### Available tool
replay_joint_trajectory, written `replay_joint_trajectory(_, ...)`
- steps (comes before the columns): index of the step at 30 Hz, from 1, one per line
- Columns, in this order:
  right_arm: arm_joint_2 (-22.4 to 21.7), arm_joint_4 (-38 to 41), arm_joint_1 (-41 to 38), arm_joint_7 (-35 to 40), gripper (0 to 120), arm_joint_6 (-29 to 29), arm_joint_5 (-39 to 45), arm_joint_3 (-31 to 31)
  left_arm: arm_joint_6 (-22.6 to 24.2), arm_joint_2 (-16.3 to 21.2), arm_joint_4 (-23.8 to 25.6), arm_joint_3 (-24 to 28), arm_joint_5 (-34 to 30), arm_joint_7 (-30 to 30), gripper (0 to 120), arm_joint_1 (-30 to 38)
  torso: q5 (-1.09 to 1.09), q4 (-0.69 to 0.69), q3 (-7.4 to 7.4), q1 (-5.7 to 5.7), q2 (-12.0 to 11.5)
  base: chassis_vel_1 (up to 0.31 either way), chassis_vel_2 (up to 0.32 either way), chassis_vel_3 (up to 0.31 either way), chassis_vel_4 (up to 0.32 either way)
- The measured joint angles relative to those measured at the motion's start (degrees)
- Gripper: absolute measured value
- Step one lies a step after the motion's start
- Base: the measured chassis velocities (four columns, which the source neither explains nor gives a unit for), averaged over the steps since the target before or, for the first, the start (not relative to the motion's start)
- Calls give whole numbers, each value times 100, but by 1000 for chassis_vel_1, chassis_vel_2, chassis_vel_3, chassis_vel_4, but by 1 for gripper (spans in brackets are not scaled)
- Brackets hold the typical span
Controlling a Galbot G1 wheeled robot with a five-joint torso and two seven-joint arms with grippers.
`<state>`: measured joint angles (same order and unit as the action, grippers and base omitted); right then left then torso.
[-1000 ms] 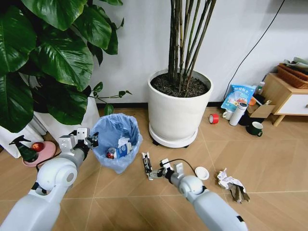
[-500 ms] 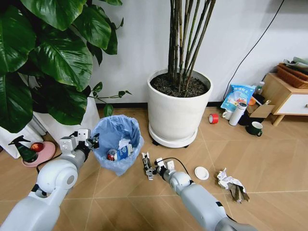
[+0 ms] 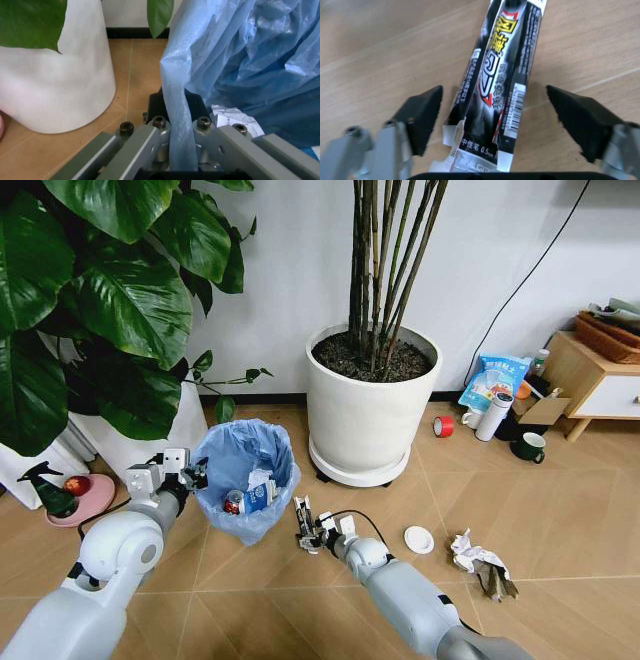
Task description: Pick up the trash bin and place the garbage on the floor into it.
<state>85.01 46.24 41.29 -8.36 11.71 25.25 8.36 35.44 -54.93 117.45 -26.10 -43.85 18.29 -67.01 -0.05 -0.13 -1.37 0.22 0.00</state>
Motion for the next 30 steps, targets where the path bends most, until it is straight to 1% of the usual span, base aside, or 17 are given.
replay_joint_trajectory(1, 30, -69, -22, -11, 74, -25, -41, -5, 0, 8, -3, 0, -2, -1, 0, 4, 0, 0, 0, 0, 0, 0, 0, 0, 0)
replay_joint_trajectory(3, 64, -145, -53, -26, 60, -52, -78, -12, 0, 32, -6, -4, -8, -2, 0, 16, 0, 0, 0, 0, 0, 0, 0, 0, 0)
replay_joint_trajectory(4, 64, -145, -53, -26, 60, -52, -78, -12, 0, 32, -6, -4, -8, -2, 0, 16, 0, 0, 0, 0, 0, 0, 0, 0, 0)
replay_joint_trajectory(9, 74, -176, -46, -35, 41, -74, -92, -34, -6, 48, -18, 8, -12, -4, 0, 34, 0, 0, 0, 0, 0, 0, 0, 0, 0)
replay_joint_trajectory(10, 74, -176, -46, -35, 41, -74, -92, -34, -6, 48, -18, 8, -12, -4, 0, 34, 0, 0, 0, 0, 0, 0, 0, 0, 0)
replay_joint_trajectory(11, 73, -178, -35, -37, 37, -85, -96, -41, -7, 48, -19, 12, -12, -4, 0, 37, 0, 0, 0, 0, 0, 0, 0, 0, 0)
replay_joint_trajectory(12, 62, -177, -18, -47, 30, -97, -107, -48, -7, 48, -20, 19, -13, -4, 0, 45, 1, 0, 1, 0, 0, 0, 0, 0, 0)
replay_joint_trajectory(13, 62, -177, -18, -47, 30, -97, -107, -48, -7, 48, -20, 19, -13, -4, 0, 45, 1, 0, 1, 0, 0, 0, 0, 0, 0)
replay_joint_trajectory(16, 37, -157, 40, -75, 14, -117, -116, -92, -9, 41, -30, 30, -13, -6, 0, 55, 2, 1, 1, 0, 0, 0, 0, 0, 0)
replay_joint_trajectory(18, 34, -146, 53, -76, 13, -122, -116, -102, -9, 41, -30, 31, -13, -6, 0, 55, 2, 0, 1, 0, 0, 0, 0, 0, 0)
replay_joint_trajectory(20, 19, -104, 104, -67, 4, -139, -116, -136, -10, 41, -30, 30, -13, -6, 0, 52, 2, 1, 1, 0, 0, 0, 0, 0, 0)
replay_joint_trajectory(23, -9, -31, 168, -26, 0, -166, -107, -166, -11, 46, -30, 19, -14, -6, 0, 43, 2, 1, 1, 0, 1, 0, 0, 0, 0)
replay_joint_trajectory(25, -38, 20, 204, -5, 0, -187, -99, -183, -12, 54, -26, 10, -18, -7, 0, 36, 3, 1, 1, 0, 0, 0, 0, 0, 0)
replay_joint_trajectory(28, -240, 396, 387, 115, 0, -324, -37, -278, -12, 76, -25, -29, -32, -6, 0, 15, 0, -1, -1, 0, 0, 0, 0, 0, 0)
replay_joint_trajectory(30, -296, 528, 427, 124, 0, -397, -38, -319, -14, 75, -38, -35, -32, -7, 0, 12, 1, -2, -1, 0, -1, 0, 0, 0, 0)
